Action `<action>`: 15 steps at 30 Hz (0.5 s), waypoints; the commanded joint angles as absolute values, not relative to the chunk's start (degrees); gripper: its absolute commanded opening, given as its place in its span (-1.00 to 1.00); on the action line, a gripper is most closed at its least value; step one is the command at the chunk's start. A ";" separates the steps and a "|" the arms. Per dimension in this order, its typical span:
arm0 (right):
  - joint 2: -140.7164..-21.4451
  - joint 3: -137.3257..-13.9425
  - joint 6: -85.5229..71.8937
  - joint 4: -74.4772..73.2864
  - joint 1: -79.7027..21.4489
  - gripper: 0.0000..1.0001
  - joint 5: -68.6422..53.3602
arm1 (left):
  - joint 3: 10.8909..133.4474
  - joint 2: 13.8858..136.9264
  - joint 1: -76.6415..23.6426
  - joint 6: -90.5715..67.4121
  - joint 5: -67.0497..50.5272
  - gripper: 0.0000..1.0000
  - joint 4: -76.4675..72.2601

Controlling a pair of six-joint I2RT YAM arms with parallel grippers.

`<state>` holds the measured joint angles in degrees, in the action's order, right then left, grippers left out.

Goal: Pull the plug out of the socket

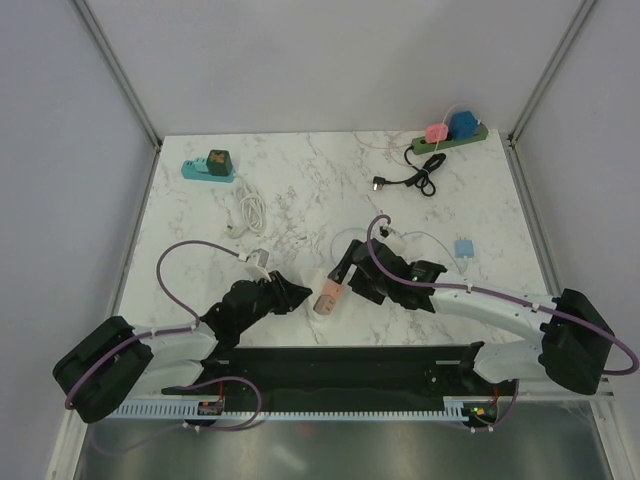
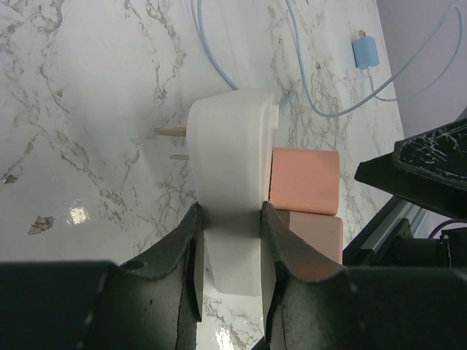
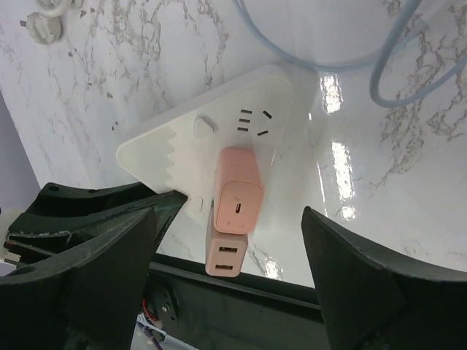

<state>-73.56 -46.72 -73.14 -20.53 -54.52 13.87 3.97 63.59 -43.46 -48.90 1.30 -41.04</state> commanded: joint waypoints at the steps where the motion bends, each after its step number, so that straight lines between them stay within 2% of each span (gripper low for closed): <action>1: -75.67 -46.67 -76.90 -15.82 -55.02 0.75 13.89 | 3.43 65.30 -43.51 -45.79 2.02 -0.96 -38.41; 15: -84.20 -46.05 -80.33 -9.85 -56.34 0.50 11.43 | 3.51 65.39 -43.51 -45.53 2.29 -0.95 -38.32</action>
